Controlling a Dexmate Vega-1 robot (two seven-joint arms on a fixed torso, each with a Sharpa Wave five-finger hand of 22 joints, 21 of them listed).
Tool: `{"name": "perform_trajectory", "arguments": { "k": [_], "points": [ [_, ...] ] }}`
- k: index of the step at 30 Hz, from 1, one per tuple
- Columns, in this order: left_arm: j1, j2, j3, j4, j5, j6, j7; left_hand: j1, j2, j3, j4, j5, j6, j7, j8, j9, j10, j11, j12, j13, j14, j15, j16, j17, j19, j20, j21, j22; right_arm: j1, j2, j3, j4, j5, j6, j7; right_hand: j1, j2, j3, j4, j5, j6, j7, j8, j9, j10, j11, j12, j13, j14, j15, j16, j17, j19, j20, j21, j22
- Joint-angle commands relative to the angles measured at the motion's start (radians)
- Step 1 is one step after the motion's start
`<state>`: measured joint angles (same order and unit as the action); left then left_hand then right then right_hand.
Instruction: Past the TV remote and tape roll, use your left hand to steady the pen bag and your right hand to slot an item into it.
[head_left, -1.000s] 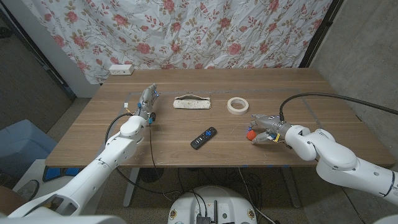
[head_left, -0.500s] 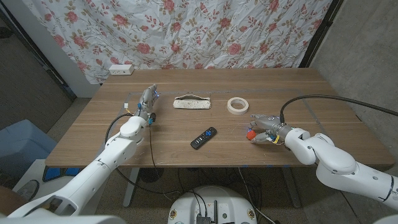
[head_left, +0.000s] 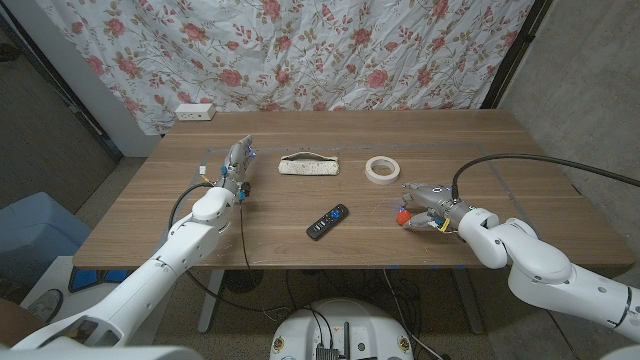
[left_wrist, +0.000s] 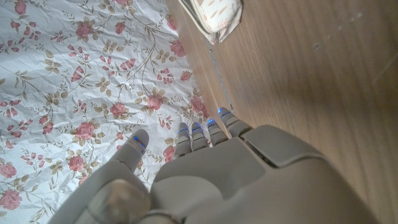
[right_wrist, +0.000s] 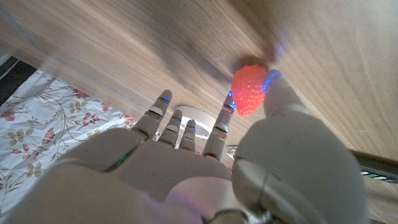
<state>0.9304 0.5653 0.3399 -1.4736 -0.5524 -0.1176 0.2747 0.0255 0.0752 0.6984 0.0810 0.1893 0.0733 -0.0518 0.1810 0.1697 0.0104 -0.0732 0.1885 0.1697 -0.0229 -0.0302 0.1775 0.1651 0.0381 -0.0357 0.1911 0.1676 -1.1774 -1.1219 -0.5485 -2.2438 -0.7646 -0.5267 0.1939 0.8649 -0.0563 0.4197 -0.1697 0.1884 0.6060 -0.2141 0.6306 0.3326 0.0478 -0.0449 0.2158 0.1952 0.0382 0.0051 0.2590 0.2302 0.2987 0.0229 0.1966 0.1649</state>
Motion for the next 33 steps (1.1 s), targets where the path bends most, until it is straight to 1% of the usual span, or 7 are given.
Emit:
{"name": "perform_trajectory", "arguments": {
  "k": [1, 8, 13, 21, 24, 28, 33],
  "points": [
    [0.003, 0.003, -0.001, -0.008, -0.002, 0.01, 0.005, -0.004, 0.073, 0.007, -0.001, 0.004, 0.01, 0.002, -0.001, 0.002, 0.006, -0.003, 0.0, 0.003, 0.007, -0.014, -0.001, 0.003, 0.006, -0.004, 0.001, 0.002, -0.005, -0.004, 0.014, -0.003, 0.017, 0.001, -0.02, 0.009, 0.003, 0.006, 0.001, -0.003, 0.023, 0.0, 0.015, 0.008, 0.018, -0.001, 0.009, 0.0, 0.006, -0.008, 0.006, 0.005, 0.012, -0.002, 0.003, 0.003],
    [-0.002, 0.005, 0.0, -0.006, 0.004, -0.001, -0.004, -0.003, 0.073, 0.008, -0.002, 0.004, 0.01, 0.003, -0.001, 0.002, 0.007, -0.003, 0.0, 0.003, 0.007, -0.013, -0.002, 0.003, 0.007, -0.003, 0.001, 0.002, 0.0, -0.013, 0.03, -0.022, 0.031, -0.007, -0.011, 0.01, 0.004, 0.004, 0.003, -0.003, 0.029, -0.002, 0.021, 0.01, 0.027, -0.002, 0.009, 0.0, 0.008, -0.009, 0.007, 0.006, 0.019, -0.003, 0.003, 0.003],
    [-0.004, 0.016, 0.002, -0.024, 0.009, 0.022, 0.003, -0.002, 0.073, 0.01, -0.004, 0.004, 0.01, 0.004, -0.001, 0.002, 0.007, -0.003, 0.0, 0.003, 0.007, -0.014, -0.002, 0.003, 0.007, -0.003, 0.001, 0.002, 0.001, -0.016, 0.039, -0.031, 0.04, -0.009, -0.016, 0.011, 0.005, 0.004, 0.004, -0.003, 0.034, -0.001, 0.025, 0.011, 0.03, -0.002, 0.009, 0.0, 0.01, -0.008, 0.007, 0.007, 0.022, -0.004, 0.004, 0.003],
    [0.001, 0.038, 0.004, -0.048, 0.031, 0.02, -0.003, 0.007, 0.073, 0.013, -0.017, 0.003, 0.016, 0.007, 0.001, 0.002, 0.008, 0.002, 0.0, 0.003, 0.006, -0.012, -0.003, 0.001, 0.007, -0.003, 0.0, 0.002, -0.001, -0.027, 0.054, -0.054, 0.053, -0.018, -0.01, 0.011, 0.008, 0.003, 0.006, -0.002, 0.035, 0.0, 0.028, 0.014, 0.033, -0.004, 0.006, 0.0, 0.016, -0.01, 0.01, 0.008, 0.025, -0.005, 0.003, 0.003],
    [0.004, 0.054, 0.008, -0.068, 0.05, 0.033, 0.004, 0.014, 0.07, 0.014, -0.029, 0.002, 0.025, -0.005, 0.003, 0.002, 0.009, 0.001, 0.001, 0.003, 0.004, -0.014, -0.004, 0.0, 0.008, -0.004, -0.001, 0.001, -0.003, -0.027, 0.065, -0.057, 0.071, -0.017, -0.017, 0.012, 0.009, 0.003, 0.006, -0.002, 0.036, -0.001, 0.03, 0.014, 0.035, -0.005, 0.006, 0.0, 0.015, -0.011, 0.01, 0.008, 0.026, -0.005, 0.002, 0.003],
    [0.005, 0.076, 0.015, -0.093, 0.082, 0.045, 0.009, 0.02, 0.067, 0.015, -0.041, 0.0, 0.034, -0.008, 0.006, 0.002, 0.011, -0.002, 0.001, 0.003, 0.005, -0.016, -0.004, -0.001, 0.009, -0.004, -0.001, 0.001, -0.004, -0.028, 0.077, -0.059, 0.094, -0.011, -0.027, 0.012, 0.01, 0.002, 0.007, -0.002, 0.05, 0.002, 0.038, 0.016, 0.039, -0.004, 0.005, 0.0, 0.016, -0.013, 0.01, 0.009, 0.027, -0.004, 0.001, 0.003],
    [0.002, 0.11, 0.027, -0.132, 0.128, 0.082, 0.015, 0.036, 0.065, 0.019, -0.07, -0.004, 0.063, -0.026, 0.012, 0.002, 0.02, -0.007, 0.004, 0.003, 0.006, -0.021, -0.004, -0.001, 0.009, -0.004, -0.002, 0.0, -0.002, -0.033, 0.086, -0.064, 0.108, -0.013, -0.034, 0.013, 0.011, 0.002, 0.007, -0.001, 0.05, 0.0, 0.04, 0.016, 0.04, -0.003, 0.004, 0.0, 0.016, -0.013, 0.01, 0.01, 0.027, -0.004, 0.001, 0.003]
  ]
}}
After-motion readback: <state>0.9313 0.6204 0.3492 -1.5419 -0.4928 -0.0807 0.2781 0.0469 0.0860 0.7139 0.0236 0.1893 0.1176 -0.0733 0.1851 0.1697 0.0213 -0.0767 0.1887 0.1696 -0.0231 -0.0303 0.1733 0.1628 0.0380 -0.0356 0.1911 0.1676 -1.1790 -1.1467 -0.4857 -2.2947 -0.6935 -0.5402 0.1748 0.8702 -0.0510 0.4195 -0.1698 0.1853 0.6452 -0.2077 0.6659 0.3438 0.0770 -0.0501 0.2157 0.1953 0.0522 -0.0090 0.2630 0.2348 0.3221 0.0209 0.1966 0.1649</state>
